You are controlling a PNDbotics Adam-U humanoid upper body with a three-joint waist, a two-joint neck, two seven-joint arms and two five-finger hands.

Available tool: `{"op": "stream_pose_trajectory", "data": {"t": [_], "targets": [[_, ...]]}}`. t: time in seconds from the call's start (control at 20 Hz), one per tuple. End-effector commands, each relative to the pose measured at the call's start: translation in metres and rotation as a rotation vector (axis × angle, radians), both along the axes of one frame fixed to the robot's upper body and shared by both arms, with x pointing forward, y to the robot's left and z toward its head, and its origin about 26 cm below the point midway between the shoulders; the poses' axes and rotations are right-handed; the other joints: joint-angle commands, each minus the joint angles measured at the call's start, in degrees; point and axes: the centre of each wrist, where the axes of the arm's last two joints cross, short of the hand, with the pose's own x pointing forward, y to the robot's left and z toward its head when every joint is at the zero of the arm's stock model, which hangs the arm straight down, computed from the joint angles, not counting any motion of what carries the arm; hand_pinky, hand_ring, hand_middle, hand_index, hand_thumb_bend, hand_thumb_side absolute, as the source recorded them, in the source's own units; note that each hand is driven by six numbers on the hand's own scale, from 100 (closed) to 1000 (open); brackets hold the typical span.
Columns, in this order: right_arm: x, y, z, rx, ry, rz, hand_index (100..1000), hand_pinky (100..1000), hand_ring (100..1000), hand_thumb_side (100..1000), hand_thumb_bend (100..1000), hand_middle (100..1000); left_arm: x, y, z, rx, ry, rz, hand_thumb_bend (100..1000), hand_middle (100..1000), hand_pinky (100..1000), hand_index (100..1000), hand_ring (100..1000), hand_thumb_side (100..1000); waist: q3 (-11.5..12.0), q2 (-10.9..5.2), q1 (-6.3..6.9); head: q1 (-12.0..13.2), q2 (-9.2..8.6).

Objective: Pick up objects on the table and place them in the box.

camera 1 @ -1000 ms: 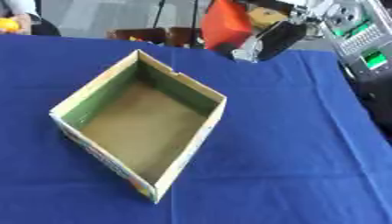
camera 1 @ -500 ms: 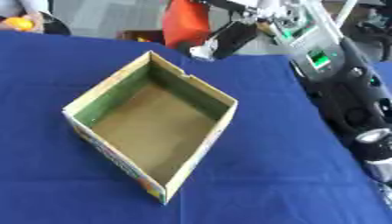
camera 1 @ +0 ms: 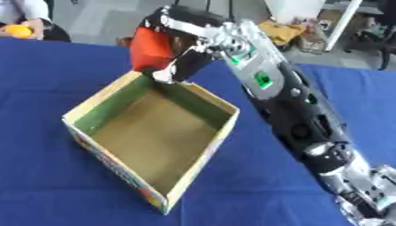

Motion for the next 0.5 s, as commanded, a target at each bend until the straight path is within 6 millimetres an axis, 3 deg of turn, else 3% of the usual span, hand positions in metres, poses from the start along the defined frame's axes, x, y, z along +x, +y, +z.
{"op": "stream_pose_trajectory", "data": {"t": [0.05, 0.5], "targets": [[0.003, 0.004, 0.000, -0.018, -0.012, -0.008, 544, 538, 499, 268, 100, 426, -0.002, -0.001, 0.009, 0.008, -0.036, -0.012, 100, 812, 540, 882, 710, 929, 0.38, 0.14, -0.51, -0.71, -1.07], [0.021, 0.015, -0.046, -0.098, 0.092, -0.029, 543, 534, 502, 240, 100, 430, 0.000, -0.003, 0.014, -0.001, -0.062, -0.023, 100, 812, 541, 882, 710, 927, 1.44, 1.13, -0.92, -1.43, -1.76]]}}
